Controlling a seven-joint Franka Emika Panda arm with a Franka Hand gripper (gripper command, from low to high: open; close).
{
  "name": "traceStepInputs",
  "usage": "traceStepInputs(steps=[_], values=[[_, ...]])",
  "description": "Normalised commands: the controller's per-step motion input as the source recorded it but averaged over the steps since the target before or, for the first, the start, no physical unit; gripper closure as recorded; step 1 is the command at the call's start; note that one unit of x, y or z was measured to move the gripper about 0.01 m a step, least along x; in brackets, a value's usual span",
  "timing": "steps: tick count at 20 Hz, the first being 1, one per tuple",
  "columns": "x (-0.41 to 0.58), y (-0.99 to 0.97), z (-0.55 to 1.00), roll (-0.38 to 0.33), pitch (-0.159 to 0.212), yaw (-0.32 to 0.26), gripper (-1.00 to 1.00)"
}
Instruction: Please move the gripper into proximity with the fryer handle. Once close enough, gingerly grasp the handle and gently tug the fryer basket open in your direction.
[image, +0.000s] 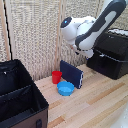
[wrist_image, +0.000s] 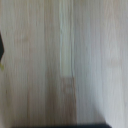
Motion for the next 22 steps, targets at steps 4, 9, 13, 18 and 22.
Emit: traceStepInputs(steps=[4, 9, 13, 18, 22], values=[[-0.109, -0.61, -0.29, -0.08, -0.08, 0.059, -1.0], [-0.222, -0.57, -0.34, -0.079, -0.036, 0.111, -1.0], [-0.225, -0.56, -0.26, -0.092, -0.013, 0.147, -1.0], [-0.123, -0.51, -0.16, -0.121, -0.027, 0.201, -1.0], [-0.035, -0.44, -0.17, -0.136, 0.0, 0.22, -1.0]])
